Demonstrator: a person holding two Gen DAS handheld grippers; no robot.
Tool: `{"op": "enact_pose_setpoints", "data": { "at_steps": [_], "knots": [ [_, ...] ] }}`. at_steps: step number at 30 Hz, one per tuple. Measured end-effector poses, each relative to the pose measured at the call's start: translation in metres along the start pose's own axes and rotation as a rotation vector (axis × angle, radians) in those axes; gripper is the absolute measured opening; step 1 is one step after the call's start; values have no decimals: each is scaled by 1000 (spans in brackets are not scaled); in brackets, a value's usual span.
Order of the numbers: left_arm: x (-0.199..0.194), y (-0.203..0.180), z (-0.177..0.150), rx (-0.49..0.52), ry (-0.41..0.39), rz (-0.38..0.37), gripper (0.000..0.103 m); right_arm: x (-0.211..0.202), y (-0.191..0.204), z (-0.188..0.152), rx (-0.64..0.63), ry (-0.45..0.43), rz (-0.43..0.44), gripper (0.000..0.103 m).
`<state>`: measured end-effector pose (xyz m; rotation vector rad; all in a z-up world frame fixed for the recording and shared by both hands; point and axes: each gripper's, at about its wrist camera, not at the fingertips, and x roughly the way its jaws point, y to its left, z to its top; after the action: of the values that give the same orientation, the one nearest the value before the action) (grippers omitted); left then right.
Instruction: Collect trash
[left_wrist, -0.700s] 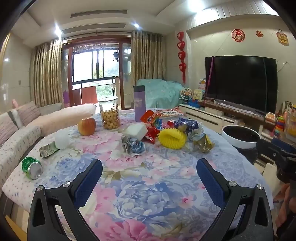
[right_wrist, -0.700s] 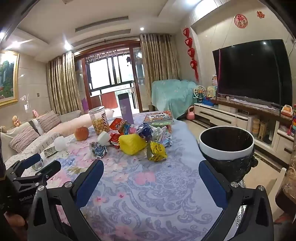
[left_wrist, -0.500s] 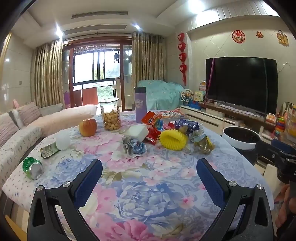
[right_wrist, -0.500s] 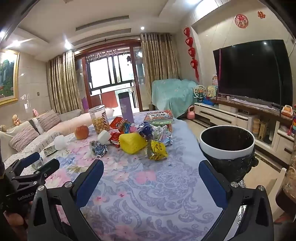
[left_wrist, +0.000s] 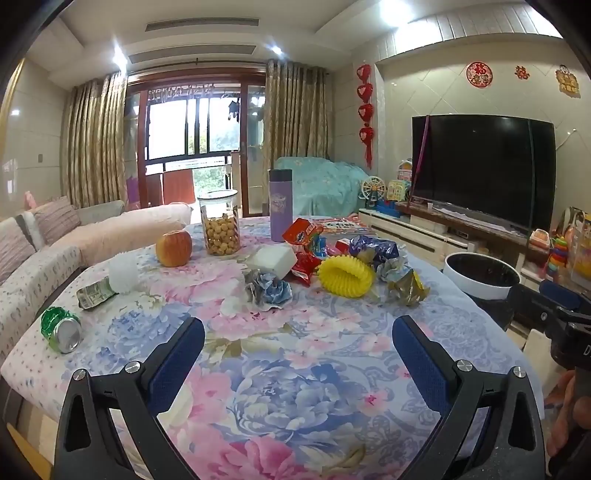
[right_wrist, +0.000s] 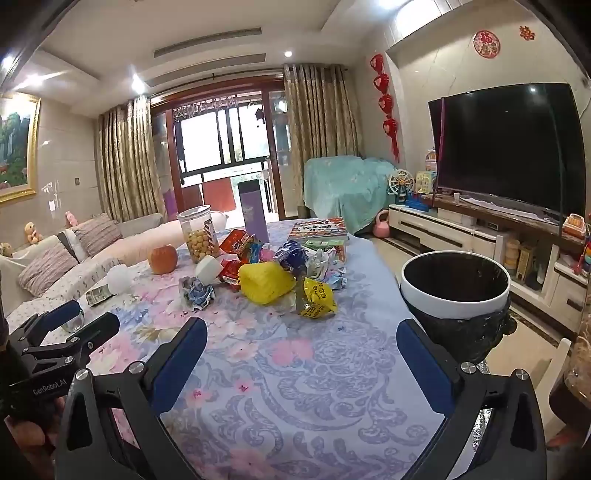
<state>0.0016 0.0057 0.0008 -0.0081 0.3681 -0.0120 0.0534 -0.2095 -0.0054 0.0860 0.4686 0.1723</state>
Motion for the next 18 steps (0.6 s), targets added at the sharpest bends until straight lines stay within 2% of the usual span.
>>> {"op": "enact_pose_setpoints", "data": {
  "at_steps": [18],
  "knots": [
    [4, 0, -2, 0, 4, -5, 102, -1, 0, -1, 10, -2, 17, 103]
  ]
}}
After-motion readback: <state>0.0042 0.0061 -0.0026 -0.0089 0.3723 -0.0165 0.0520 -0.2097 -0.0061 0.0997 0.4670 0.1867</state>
